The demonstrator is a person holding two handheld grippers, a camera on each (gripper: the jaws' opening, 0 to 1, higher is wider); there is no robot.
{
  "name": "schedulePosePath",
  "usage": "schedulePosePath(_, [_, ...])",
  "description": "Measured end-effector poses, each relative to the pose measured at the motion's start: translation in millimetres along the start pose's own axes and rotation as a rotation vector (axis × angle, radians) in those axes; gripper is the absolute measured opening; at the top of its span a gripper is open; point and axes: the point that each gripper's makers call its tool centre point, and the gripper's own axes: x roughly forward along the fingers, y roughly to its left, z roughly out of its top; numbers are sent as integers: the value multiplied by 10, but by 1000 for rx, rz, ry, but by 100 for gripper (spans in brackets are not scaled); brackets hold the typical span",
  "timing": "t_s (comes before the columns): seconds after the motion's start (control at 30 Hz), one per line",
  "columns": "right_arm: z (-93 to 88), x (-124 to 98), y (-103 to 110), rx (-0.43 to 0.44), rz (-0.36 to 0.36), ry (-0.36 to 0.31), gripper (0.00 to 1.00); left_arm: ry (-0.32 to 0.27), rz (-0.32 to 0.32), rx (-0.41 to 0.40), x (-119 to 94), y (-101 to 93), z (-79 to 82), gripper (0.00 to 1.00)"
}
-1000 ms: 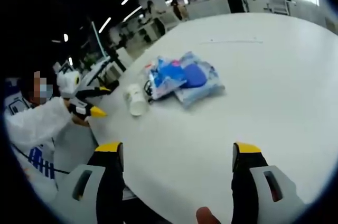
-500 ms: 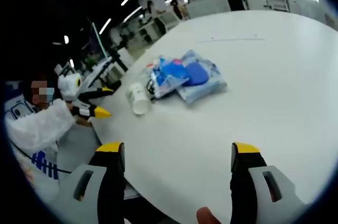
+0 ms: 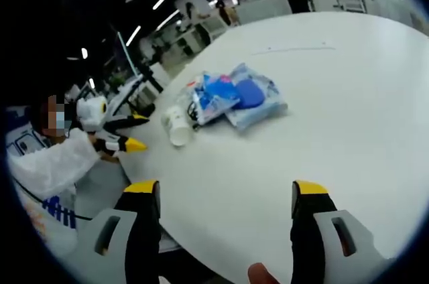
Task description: Arrange the tabletop items into an orderly group along one side of the table until the central work area is clear of visible clutter.
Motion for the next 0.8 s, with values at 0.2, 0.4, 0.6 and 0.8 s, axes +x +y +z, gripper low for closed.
schedulePosePath(0.2, [-24, 9, 23, -1, 5, 10, 79, -12, 7, -38, 34, -13, 16, 81])
schedulePosePath(0.4, [-40, 17, 35, 3, 11, 18, 78, -25, 35, -88, 39, -41, 41, 82])
schedulePosePath(0.6, [-57, 27, 30, 10, 11, 25, 77, -42, 67, -76, 76, -99, 92, 82])
schedulePosePath(0.8, [-71, 31, 18, 11, 8, 30, 76, -37, 121, -67, 125, -93, 115, 83])
